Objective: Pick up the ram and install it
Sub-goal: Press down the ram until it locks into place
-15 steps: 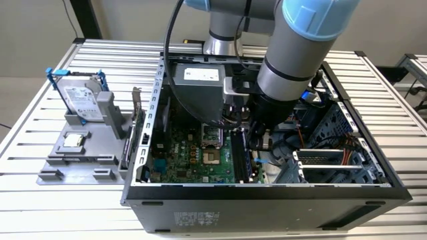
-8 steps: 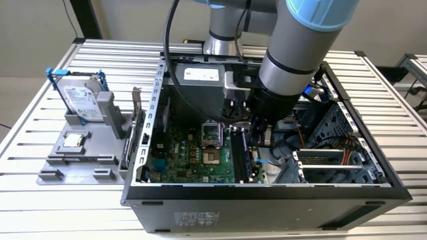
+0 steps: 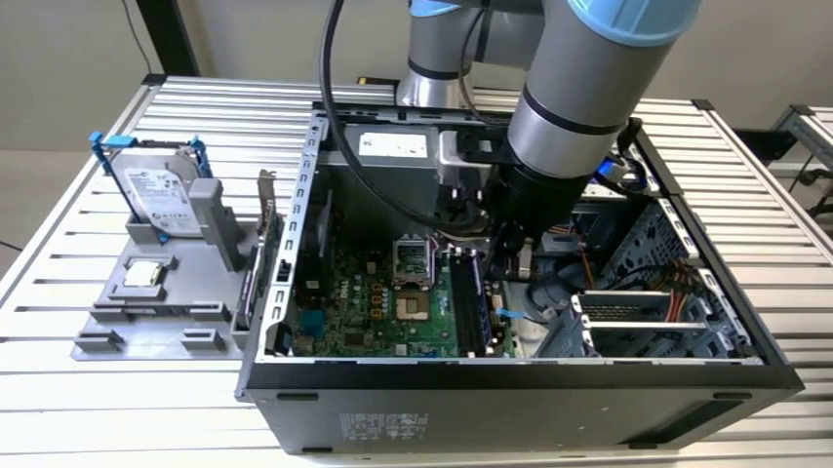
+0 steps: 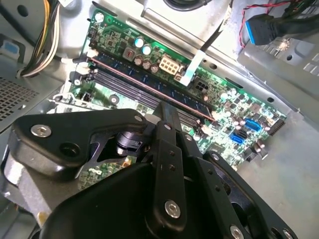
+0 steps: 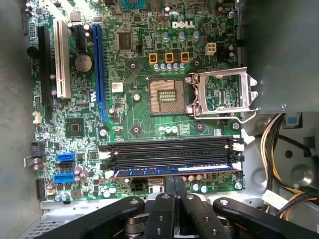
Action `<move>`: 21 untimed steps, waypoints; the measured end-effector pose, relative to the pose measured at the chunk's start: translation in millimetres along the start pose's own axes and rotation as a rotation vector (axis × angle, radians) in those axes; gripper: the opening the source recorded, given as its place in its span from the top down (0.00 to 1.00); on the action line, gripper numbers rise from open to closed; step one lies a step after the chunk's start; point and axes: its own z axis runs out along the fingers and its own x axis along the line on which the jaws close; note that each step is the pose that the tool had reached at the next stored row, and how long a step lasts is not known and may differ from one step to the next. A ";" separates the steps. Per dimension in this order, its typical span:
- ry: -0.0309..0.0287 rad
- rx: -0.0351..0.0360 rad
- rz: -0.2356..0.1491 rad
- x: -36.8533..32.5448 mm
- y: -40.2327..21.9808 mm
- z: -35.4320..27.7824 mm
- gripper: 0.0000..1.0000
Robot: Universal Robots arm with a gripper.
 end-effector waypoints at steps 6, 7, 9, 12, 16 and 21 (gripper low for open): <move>0.0023 0.0001 -0.006 -0.1 0.3 -5.3 1.00; 0.0027 0.0001 -0.007 -0.1 0.4 -6.0 1.00; 0.0035 -0.0001 -0.008 -0.1 0.4 -7.9 1.00; 0.0042 -0.0002 -0.011 -0.2 0.6 -10.9 1.00; 0.0048 -0.0001 -0.013 -0.3 0.7 -14.2 1.00; 0.0054 -0.0001 -0.013 -0.3 0.7 -14.2 1.00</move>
